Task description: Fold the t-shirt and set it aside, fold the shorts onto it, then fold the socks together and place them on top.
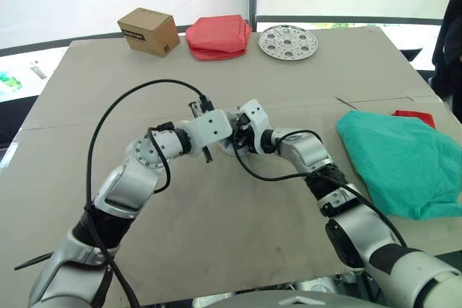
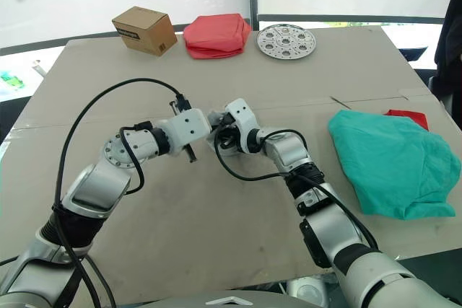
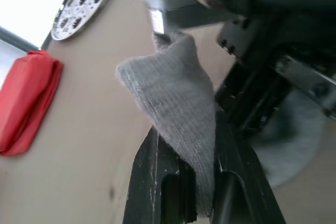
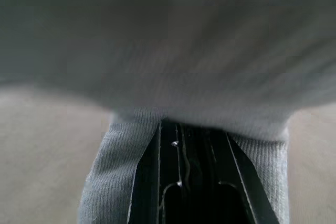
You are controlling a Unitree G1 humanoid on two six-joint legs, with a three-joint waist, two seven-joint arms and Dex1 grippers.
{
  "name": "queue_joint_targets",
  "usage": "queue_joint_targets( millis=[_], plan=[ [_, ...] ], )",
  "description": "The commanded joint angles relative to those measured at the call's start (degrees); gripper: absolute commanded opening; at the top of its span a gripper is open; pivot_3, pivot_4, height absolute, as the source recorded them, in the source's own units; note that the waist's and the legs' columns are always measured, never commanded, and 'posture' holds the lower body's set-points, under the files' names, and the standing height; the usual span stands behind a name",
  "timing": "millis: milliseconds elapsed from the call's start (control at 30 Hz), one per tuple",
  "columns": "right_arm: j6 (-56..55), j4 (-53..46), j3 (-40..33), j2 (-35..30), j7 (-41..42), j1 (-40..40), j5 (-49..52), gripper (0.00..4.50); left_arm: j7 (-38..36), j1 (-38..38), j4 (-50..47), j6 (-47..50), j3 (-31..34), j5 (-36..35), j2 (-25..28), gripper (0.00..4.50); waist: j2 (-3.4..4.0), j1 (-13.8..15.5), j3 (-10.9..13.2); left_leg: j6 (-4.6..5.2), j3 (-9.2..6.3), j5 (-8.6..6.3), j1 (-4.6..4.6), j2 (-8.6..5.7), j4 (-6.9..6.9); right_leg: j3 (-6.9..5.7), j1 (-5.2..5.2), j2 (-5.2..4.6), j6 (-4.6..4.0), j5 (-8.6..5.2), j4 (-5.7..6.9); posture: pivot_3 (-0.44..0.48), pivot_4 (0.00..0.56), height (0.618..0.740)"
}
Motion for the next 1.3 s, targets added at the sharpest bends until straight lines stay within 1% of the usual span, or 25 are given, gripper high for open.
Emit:
queue_joint_targets(
  millis=[33,100,167,267,367,400,533,667,767,867,933,1000,1033,1067,1100,1133,1167,1233,1300],
  plan=[
    [1.6,-6.6,-1.4,-3.1,0.3,2.7,0.4,0.00,-0.8,0.7,-2.0,-0.3,0.0,-0.2,-1.0,0.13,0.01,0.2,0.0,0.02,-0.02,-0.01,-0.02,-0.02,0.02,-0.01,-0.01,-0.01,0.00,0.00,0.06,0.000,0.150,0.740],
    [4.3,-12.2,-1.4,-5.1,1.0,4.4,1.1,0.00,-1.1,1.0,-1.3,-0.8,0.0,0.1,-1.6,0.13,0.01,0.2,0.0,0.01,-0.03,-0.01,-0.06,-0.05,0.06,-0.02,-0.01,-0.02,0.00,0.00,0.07,0.000,0.150,0.740],
    [6.4,-15.7,-1.5,-6.2,1.1,5.5,1.7,0.00,-1.2,1.0,-0.8,-1.0,0.1,0.3,-2.1,0.13,0.01,0.1,0.0,-0.18,-0.04,0.10,-0.14,-0.06,0.07,-0.04,-0.04,-0.02,0.00,0.00,0.04,0.000,0.150,0.740],
    [12.1,-23.5,-1.1,-10.2,-1.4,6.7,-0.1,0.00,-1.1,0.1,0.9,-1.8,-0.2,0.8,-3.1,0.13,0.04,0.0,0.0,-0.18,-0.04,0.11,-0.15,-0.05,0.05,-0.04,-0.06,-0.01,0.00,-0.01,0.05,0.000,0.150,0.740],
    [19.8,-33.0,-3.0,-12.1,-2.9,7.8,2.1,0.00,-0.5,-1.0,2.5,-0.9,0.5,0.1,-5.0,0.13,0.04,0.0,0.0,-0.13,-0.04,0.08,-0.15,-0.05,0.06,-0.07,-0.07,0.00,0.00,-0.01,0.06,0.000,0.150,0.740],
    [21.8,-36.3,-3.2,-12.6,-2.9,8.6,3.0,0.00,-0.4,-1.4,2.9,-0.6,0.8,-0.1,-5.6,0.13,0.01,0.0,0.0,0.02,-0.05,-0.01,-0.17,-0.04,0.06,-0.10,-0.07,0.00,0.01,-0.01,0.05,0.000,0.150,0.740],
    [27.9,-47.4,-5.6,-13.9,-2.6,11.6,7.5,0.00,-0.8,-2.7,4.4,-0.3,1.6,-0.1,-6.2,0.13,0.01,0.0,0.0,0.05,-0.05,-0.03,-0.16,-0.04,0.06,-0.16,-0.07,0.04,0.01,-0.01,0.05,0.000,0.150,0.740],
    [28.1,-50.9,-5.9,-16.7,-5.4,14.1,6.4,0.00,-1.4,-5.1,5.5,-1.1,0.8,0.1,-7.1,0.13,0.00,0.3,0.0,0.08,-0.05,-0.04,-0.18,-0.06,0.09,-0.22,-0.05,0.03,0.04,-0.01,0.04,0.000,0.150,0.740],
    [29.7,-53.1,-9.7,-17.7,-7.1,16.1,8.1,0.00,-4.3,-5.8,5.5,-3.0,-2.4,0.6,-7.3,0.13,-0.01,0.6,0.0,0.09,-0.04,-0.04,-0.21,-0.08,0.15,-0.26,-0.05,0.00,0.13,-0.06,0.02,0.000,0.150,0.740],
    [30.9,-54.6,-12.1,-19.5,-7.9,17.1,8.5,0.00,-6.7,-5.9,9.5,-11.0,-7.6,4.0,-7.0,0.13,0.01,0.5,0.0,0.08,0.00,-0.04,-0.19,-0.06,0.14,-0.22,-0.06,0.04,0.05,-0.01,0.03,0.000,0.150,0.740],
    [31.5,-55.0,-13.0,-20.4,-8.5,17.3,9.0,0.00,-6.7,-6.6,14.6,-17.5,-10.6,7.4,-6.5,0.13,0.01,0.6,0.0,0.09,0.00,-0.04,-0.18,-0.06,0.11,-0.23,-0.06,0.05,0.02,-0.02,0.03,0.000,0.150,0.740],
    [31.8,-55.3,-13.6,-21.1,-9.1,17.5,9.2,0.00,-7.2,-7.5,17.5,-21.0,-10.8,7.1,-7.4,0.88,0.00,0.5,0.0,0.10,0.04,-0.04,-0.18,-0.06,0.12,-0.21,-0.06,0.06,0.03,-0.01,0.02,0.000,0.150,0.740],
    [31.9,-55.4,-13.7,-21.3,-9.3,17.6,9.3,0.00,-7.1,-7.9,18.4,-22.8,-10.8,7.2,-7.7,1.16,0.00,0.6,0.0,0.11,0.04,-0.05,-0.17,-0.05,0.12,-0.21,-0.06,0.05,0.03,-0.01,0.02,0.000,0.150,0.740],
    [32.0,-55.5,-13.9,-21.6,-9.6,17.7,9.5,0.00,-7.3,-8.3,19.1,-24.2,-10.5,6.9,-8.0,1.60,0.00,0.6,0.0,0.11,0.03,-0.05,-0.17,-0.05,0.12,-0.22,-0.06,0.04,0.04,-0.01,0.02,0.000,0.150,0.740],
    [32.0,-55.8,-14.2,-21.8,-9.8,18.0,9.8,0.00,-8.9,-8.1,18.4,-24.5,-8.9,4.1,-8.0,2.09,0.00,0.7,0.0,0.12,0.03,-0.05,-0.17,-0.05,0.13,-0.22,-0.06,0.04,0.05,-0.02,0.02,0.000,0.150,0.740],
    [32.0,-56.1,-14.5,-22.0,-9.9,18.2,10.0,0.00,-11.4,-7.5,17.0,-23.7,-6.9,-0.3,-7.9,2.64,0.00,0.6,0.0,0.13,0.03,-0.05,-0.18,-0.05,0.13,-0.22,-0.06,0.03,0.06,-0.02,0.01,0.000,0.150,0.740],
    [32.0,-56.3,-14.8,-22.0,-10.1,18.4,10.3,0.00,-13.7,-6.7,15.4,-22.0,-4.7,-4.8,-7.8,3.07,0.00,0.6,0.0,0.13,0.04,-0.05,-0.19,-0.04,0.13,-0.21,-0.06,0.02,0.05,-0.02,0.01,0.000,0.150,0.740],
    [31.4,-56.4,-15.1,-22.0,-10.1,18.7,10.9,0.00,-18.1,-4.3,11.1,-13.6,0.6,-15.8,-7.0,3.07,0.00,0.3,0.0,0.14,0.03,-0.06,-0.20,-0.02,0.14,-0.21,-0.08,0.01,0.04,-0.02,0.01,0.000,0.150,0.740],
    [29.9,-56.3,-14.8,-22.6,-9.4,18.7,11.3,0.00,-19.7,-3.3,7.0,-2.9,5.5,-25.4,-6.1,3.07,0.00,0.1,0.0,0.13,0.01,-0.05,-0.23,0.02,0.13,-0.17,-0.08,0.01,0.04,-0.02,-0.02,0.000,0.150,0.740]
  ],
)
